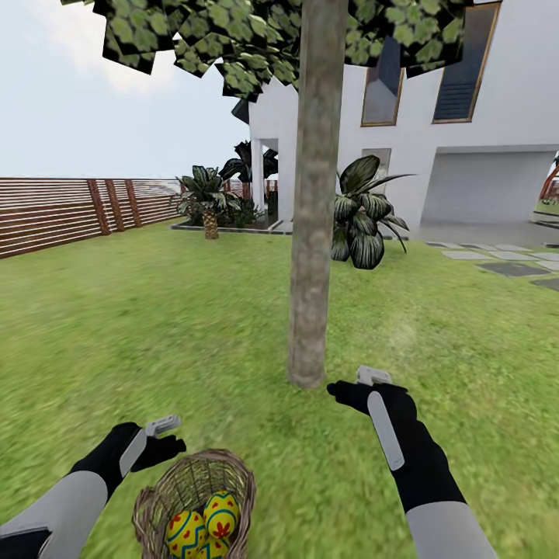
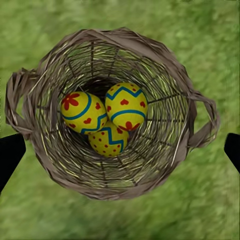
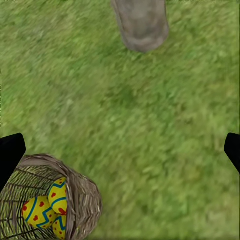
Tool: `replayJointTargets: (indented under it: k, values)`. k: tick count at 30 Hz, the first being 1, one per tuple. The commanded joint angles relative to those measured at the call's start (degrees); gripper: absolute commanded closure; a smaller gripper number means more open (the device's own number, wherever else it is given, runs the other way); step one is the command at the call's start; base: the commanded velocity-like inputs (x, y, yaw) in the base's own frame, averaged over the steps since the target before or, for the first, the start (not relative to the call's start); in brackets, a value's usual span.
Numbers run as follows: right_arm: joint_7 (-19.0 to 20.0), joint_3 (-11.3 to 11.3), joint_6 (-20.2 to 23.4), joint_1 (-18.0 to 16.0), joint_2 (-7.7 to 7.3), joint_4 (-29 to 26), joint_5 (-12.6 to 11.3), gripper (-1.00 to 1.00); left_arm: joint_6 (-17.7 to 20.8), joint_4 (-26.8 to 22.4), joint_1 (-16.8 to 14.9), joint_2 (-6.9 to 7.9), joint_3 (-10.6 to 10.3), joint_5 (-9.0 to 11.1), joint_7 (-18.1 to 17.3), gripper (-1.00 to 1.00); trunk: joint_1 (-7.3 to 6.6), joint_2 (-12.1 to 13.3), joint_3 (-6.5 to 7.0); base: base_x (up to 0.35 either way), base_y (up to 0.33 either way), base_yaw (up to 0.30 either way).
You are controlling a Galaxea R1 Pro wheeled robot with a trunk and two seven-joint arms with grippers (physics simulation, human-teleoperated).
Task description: Take the three Easter eggs out of the wicker basket on the lawn in the garden, then place them on the lawn next to a single tree (choose any tree) so that all three eggs are next to the same tree and none are left in the basket.
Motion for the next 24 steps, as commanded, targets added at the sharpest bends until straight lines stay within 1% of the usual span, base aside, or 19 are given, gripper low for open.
replayJointTargets:
  k: [1,6,9,13,24]
  values:
    - [-0.4,0.0,0.2,0.0,0.06,-0.2,-0.6,-1.00,0.2,-0.1,0.0,-0.03,0.4,-0.1,-0.2,-1.00,0.23,-0.5,-0.25,0.000,0.000,0.000]
    - [-0.3,0.2,0.2,0.0,0.20,-1.6,-0.7,-1.00,-0.4,-0.1,0.1,-0.03,0.4,0.0,-0.1,-1.00,1.33,-2.5,-1.15,0.000,0.000,0.000]
    - [-0.3,0.3,0.3,0.0,0.27,-2.3,-0.7,-1.00,-2.6,-0.1,0.1,-0.03,0.3,0.0,-0.1,-1.00,1.98,-3.7,-1.69,0.000,0.000,0.000]
    - [-0.3,0.3,0.3,0.0,0.25,-2.6,-0.7,-1.00,-4.3,-0.1,0.1,-0.03,0.3,-0.1,-0.1,-1.00,2.86,-5.3,-2.41,0.000,0.000,0.000]
    - [-0.3,0.3,0.3,0.1,0.22,-2.7,-0.7,-1.00,-6.4,-0.1,0.2,-0.03,0.4,0.0,-0.1,-1.00,5.28,-9.7,-4.38,0.000,0.000,0.000]
